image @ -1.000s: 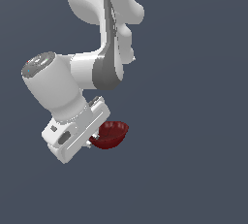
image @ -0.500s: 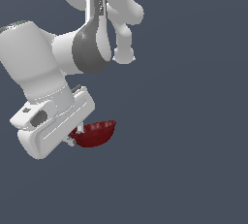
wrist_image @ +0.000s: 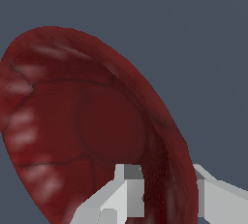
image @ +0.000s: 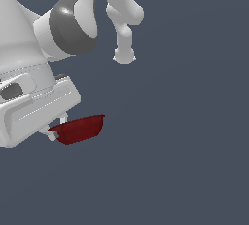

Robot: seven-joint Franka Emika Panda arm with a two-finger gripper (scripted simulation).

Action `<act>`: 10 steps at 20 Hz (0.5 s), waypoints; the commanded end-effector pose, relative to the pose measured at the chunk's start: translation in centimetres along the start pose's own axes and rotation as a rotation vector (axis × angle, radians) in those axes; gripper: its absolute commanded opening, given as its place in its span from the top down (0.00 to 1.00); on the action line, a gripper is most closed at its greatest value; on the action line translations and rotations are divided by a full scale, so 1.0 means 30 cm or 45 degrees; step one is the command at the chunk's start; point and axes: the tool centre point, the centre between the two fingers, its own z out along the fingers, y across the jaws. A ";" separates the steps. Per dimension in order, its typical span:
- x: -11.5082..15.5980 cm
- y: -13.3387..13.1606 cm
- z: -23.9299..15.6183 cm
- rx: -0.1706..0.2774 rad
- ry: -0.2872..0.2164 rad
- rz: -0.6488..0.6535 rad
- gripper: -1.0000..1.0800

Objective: Pick up the object and move it to a goal position.

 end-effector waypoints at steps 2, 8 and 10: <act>0.002 0.039 -0.064 -0.059 0.041 -0.069 1.00; 0.000 0.089 -0.163 -0.147 0.110 -0.177 1.00; -0.001 0.104 -0.196 -0.176 0.133 -0.212 1.00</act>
